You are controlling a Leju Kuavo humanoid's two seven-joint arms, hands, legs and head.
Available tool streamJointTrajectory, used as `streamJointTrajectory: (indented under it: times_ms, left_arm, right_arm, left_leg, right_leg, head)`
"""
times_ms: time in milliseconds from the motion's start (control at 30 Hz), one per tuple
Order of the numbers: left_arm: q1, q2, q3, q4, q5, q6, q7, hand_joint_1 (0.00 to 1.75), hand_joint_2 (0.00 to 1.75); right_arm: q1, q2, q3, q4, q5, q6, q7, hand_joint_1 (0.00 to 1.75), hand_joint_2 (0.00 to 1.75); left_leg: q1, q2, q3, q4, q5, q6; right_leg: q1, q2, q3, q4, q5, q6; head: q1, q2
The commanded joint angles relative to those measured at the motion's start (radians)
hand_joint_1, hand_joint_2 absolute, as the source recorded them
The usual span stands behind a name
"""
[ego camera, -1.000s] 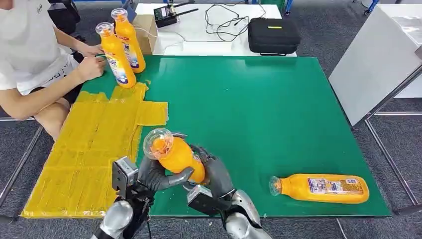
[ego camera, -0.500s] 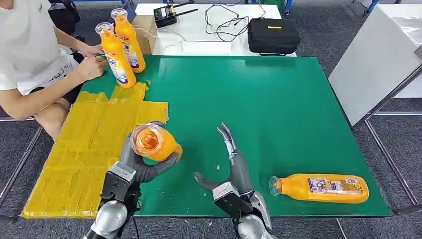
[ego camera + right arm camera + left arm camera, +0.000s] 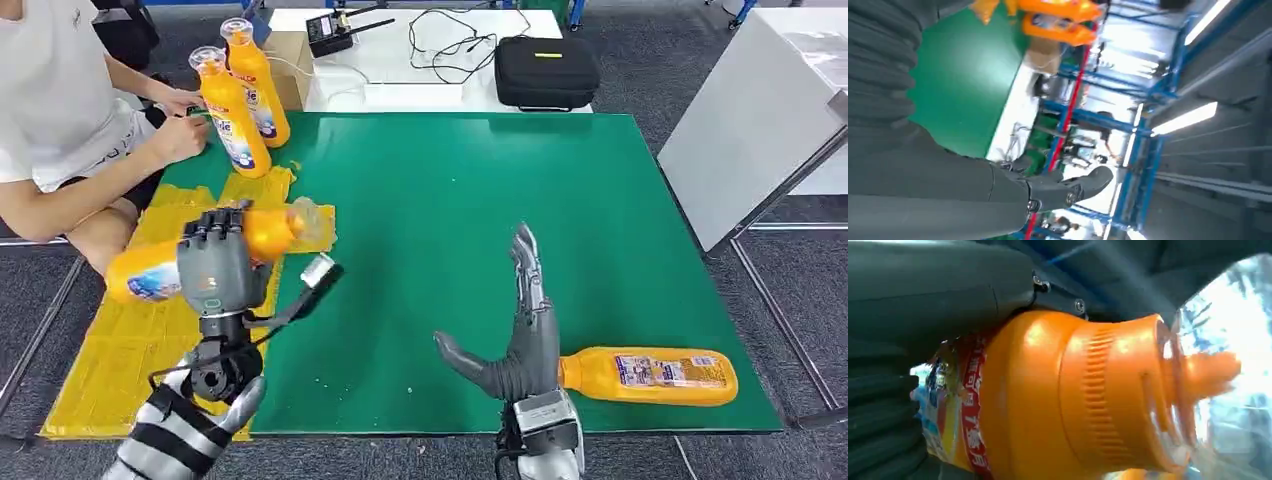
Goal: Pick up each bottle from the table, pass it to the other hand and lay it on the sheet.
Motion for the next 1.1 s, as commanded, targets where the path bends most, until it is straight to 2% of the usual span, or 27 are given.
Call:
streamJointTrajectory:
  times_ms: [33,67,167,500,633,667,700,733,767,800,1067,1100]
  left_arm:
    - [-0.183,-0.01,-0.144,0.586,0.017,-0.006,-0.242,1.75,1.75]
    - [-0.174,-0.019,-0.114,0.594,0.017,-0.011,-0.285,1.75,1.75]
    - [-0.158,-0.029,-0.119,0.613,0.017,-0.041,-0.289,1.75,1.75]
    - [-0.132,-0.064,-0.01,0.667,0.017,-0.1,-0.331,1.75,1.75]
    - [-0.125,-0.072,0.011,0.66,0.017,-0.103,-0.332,1.75,1.75]
    - [-0.125,-0.072,0.011,0.66,0.017,-0.103,-0.332,1.45,1.75]
    - [-0.121,-0.07,0.017,0.654,0.017,-0.097,-0.332,0.49,1.75]
    - [-0.119,-0.069,0.019,0.653,0.017,-0.094,-0.331,0.49,1.75]
    - [-0.119,-0.069,0.019,0.653,0.017,-0.094,-0.331,0.16,1.75]
    - [-0.118,-0.066,0.016,0.651,0.017,-0.085,-0.327,0.0,1.75]
    - [-0.103,-0.076,0.036,0.654,0.017,-0.083,-0.34,0.0,1.75]
    - [-0.094,-0.091,0.07,0.652,0.05,-0.084,-0.382,0.0,1.75]
  right_arm:
    - [-0.044,-0.036,0.017,-0.035,-0.028,0.018,0.003,0.0,1.75]
    - [-0.041,-0.038,0.016,-0.041,-0.027,0.017,0.003,0.0,1.75]
    - [-0.039,-0.045,0.018,-0.049,-0.021,0.027,0.005,0.0,1.75]
    - [-0.044,-0.038,0.021,-0.032,-0.006,0.033,0.019,0.0,1.75]
    - [-0.043,-0.038,0.021,-0.028,-0.003,0.034,0.023,0.0,1.75]
    - [-0.043,-0.038,0.021,-0.028,-0.003,0.034,0.023,0.0,1.75]
    - [-0.044,-0.035,0.02,-0.023,-0.003,0.035,0.026,0.0,1.75]
    - [-0.044,-0.035,0.02,-0.022,-0.003,0.036,0.026,0.0,1.75]
    - [-0.044,-0.035,0.02,-0.022,-0.003,0.036,0.026,0.0,1.75]
    - [-0.045,-0.034,0.021,-0.02,-0.002,0.037,0.026,0.0,1.75]
    - [-0.043,-0.037,0.02,-0.012,-0.001,0.04,0.031,0.0,1.75]
    - [-0.041,-0.035,0.017,-0.012,-0.001,0.038,0.032,0.0,1.75]
  left_leg:
    - [0.001,0.002,0.006,-0.001,-0.002,-0.002]
    - [0.001,0.003,0.005,0.0,-0.001,-0.001]
    - [0.0,0.008,0.004,0.0,-0.002,-0.002]
    - [0.001,0.007,0.0,0.0,-0.002,-0.003]
    - [0.002,0.007,0.003,0.001,-0.004,-0.003]
    - [0.001,0.007,0.002,0.0,-0.003,-0.003]
    - [0.002,0.008,0.004,0.001,-0.004,-0.004]
    - [0.001,0.008,0.002,0.001,-0.003,-0.003]
    - [0.001,0.007,0.001,0.0,-0.002,-0.003]
    - [0.001,0.008,0.003,0.001,-0.003,-0.003]
    - [0.002,0.009,0.005,0.001,-0.005,-0.004]
    - [0.001,0.009,0.003,0.0,-0.003,-0.003]
  right_leg:
    - [0.001,-0.001,0.007,-0.002,-0.002,0.0]
    - [0.001,0.0,0.006,-0.001,-0.001,0.0]
    - [0.0,0.003,0.004,-0.001,-0.001,0.0]
    - [0.001,0.002,0.0,-0.001,0.0,-0.001]
    - [0.002,0.002,0.004,-0.001,-0.002,-0.001]
    - [0.001,0.002,0.002,-0.001,-0.001,-0.001]
    - [0.002,0.002,0.005,-0.001,-0.002,-0.001]
    - [0.001,0.003,0.003,-0.001,-0.001,-0.001]
    - [0.001,0.003,0.002,-0.001,-0.001,-0.001]
    - [0.001,0.003,0.003,-0.001,-0.001,-0.001]
    - [0.002,0.003,0.006,-0.001,-0.002,-0.001]
    - [0.002,0.004,0.004,-0.001,-0.001,-0.001]
  head:
    - [0.0,0.0]
    - [0.001,0.0]
    - [0.0,0.0]
    - [0.0,0.0]
    - [0.0,0.0]
    - [0.0,0.0]
    - [0.0,0.0]
    - [0.0,0.0]
    - [0.0,0.0]
    - [0.0,0.0]
    - [0.0,0.0]
    - [0.0,0.0]
